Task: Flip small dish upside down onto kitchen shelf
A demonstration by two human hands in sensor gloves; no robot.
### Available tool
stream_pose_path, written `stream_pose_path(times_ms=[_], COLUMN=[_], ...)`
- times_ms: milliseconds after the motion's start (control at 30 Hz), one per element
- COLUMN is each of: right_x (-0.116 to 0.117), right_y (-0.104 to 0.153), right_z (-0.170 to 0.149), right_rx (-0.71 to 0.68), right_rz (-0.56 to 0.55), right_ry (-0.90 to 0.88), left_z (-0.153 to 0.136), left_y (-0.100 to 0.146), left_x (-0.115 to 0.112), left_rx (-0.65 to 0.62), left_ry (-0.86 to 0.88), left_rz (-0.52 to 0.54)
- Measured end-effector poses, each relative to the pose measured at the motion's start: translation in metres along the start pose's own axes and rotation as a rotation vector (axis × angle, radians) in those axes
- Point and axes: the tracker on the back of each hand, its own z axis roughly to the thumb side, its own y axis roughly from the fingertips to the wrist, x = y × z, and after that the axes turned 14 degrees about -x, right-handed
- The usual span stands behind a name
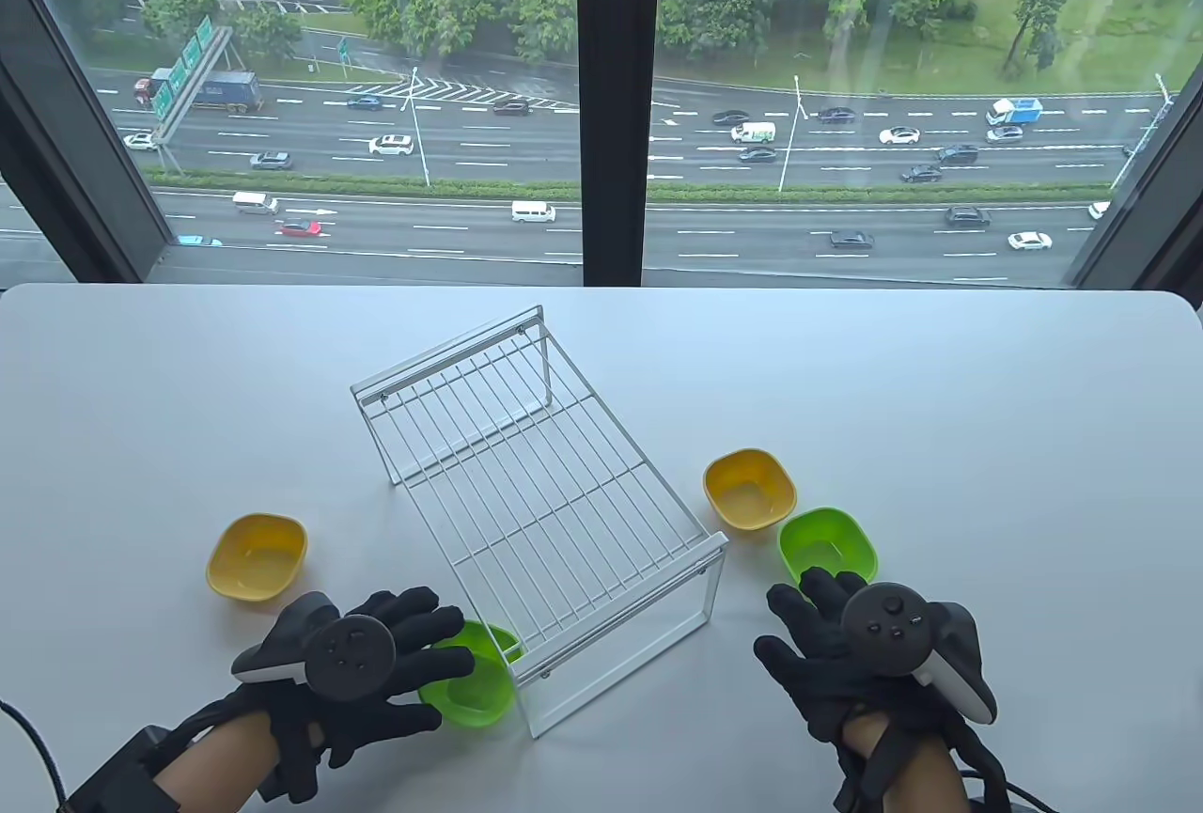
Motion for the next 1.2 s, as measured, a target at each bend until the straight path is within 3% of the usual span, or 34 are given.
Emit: stream_pose_path(times_ms=[567,1200], right_x=[0.001,0.001], right_y=[0.003,0.003], right_z=[-0.002,-0.007], right_rx=[0.011,0.011], right_rz=[0.014,-0.01], right_ry=[-0.048,-0.067], left_z=[0.009,0.015], left_y=[-0.007,0.006], left_x=[-0.008,0.022], left_rx=[-0.012,0.023], left_ry=[-0.174,-0.221], left_rz=[-0.036,0.086])
